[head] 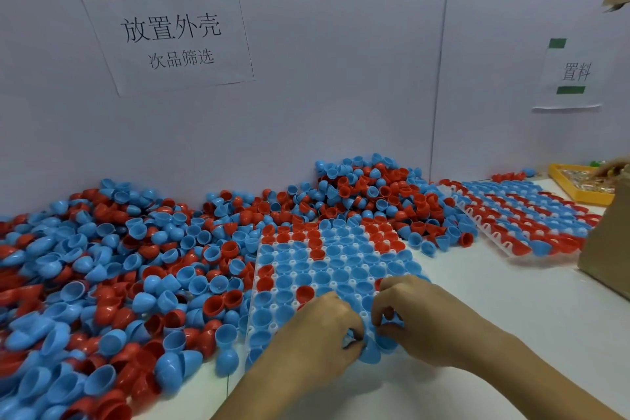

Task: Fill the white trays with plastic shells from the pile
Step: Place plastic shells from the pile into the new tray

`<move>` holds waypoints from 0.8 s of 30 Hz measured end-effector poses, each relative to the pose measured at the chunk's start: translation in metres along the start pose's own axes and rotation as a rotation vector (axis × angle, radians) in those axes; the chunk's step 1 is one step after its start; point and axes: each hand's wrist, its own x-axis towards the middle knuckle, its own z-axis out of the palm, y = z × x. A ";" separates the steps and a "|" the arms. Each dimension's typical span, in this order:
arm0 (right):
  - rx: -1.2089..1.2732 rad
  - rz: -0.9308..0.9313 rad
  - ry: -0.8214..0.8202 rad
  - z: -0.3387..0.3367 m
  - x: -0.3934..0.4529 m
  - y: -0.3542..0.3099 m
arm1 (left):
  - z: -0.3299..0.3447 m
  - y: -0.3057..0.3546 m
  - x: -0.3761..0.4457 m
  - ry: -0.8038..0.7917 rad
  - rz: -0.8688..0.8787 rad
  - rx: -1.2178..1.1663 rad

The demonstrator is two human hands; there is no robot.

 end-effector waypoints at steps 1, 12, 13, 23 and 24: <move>0.003 -0.001 -0.002 0.000 0.000 0.001 | 0.000 0.000 0.000 0.006 0.000 -0.005; 0.094 -0.069 -0.047 -0.007 -0.007 -0.011 | -0.032 -0.021 -0.029 0.176 -0.047 -0.165; 0.099 -0.084 -0.076 -0.008 -0.007 -0.013 | -0.036 -0.024 -0.032 0.144 -0.044 -0.160; 0.094 -0.111 -0.103 -0.005 -0.002 -0.021 | -0.034 -0.022 -0.036 -0.072 0.025 -0.064; 0.096 -0.107 -0.098 -0.005 -0.002 -0.021 | -0.033 -0.022 -0.034 -0.056 0.035 -0.064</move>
